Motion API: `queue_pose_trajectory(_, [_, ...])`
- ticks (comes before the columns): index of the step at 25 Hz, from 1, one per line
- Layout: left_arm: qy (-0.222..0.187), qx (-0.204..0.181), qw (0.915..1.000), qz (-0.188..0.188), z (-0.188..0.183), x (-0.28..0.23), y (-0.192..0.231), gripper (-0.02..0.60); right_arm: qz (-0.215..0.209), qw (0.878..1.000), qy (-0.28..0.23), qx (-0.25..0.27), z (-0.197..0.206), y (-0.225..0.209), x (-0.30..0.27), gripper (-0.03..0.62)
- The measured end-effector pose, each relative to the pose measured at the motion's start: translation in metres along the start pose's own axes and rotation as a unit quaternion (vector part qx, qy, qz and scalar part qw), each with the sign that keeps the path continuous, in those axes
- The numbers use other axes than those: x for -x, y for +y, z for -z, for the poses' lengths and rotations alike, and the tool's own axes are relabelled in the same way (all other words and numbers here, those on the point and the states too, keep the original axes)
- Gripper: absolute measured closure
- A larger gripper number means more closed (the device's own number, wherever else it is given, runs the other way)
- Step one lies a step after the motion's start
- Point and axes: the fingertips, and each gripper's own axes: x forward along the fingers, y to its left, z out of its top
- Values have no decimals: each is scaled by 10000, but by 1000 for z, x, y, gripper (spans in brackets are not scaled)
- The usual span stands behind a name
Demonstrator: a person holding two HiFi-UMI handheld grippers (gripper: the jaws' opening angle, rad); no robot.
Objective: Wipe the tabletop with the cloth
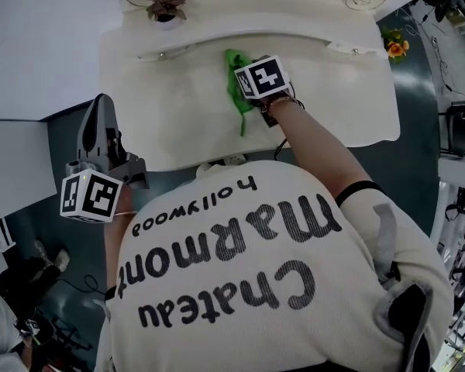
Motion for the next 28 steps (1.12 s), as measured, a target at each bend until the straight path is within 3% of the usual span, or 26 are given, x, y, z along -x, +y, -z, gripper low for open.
queue_pose_trajectory(28, [160,1,9989,439,10,-24,-28,574,520,9958,-135,-741,29,-62,31,494])
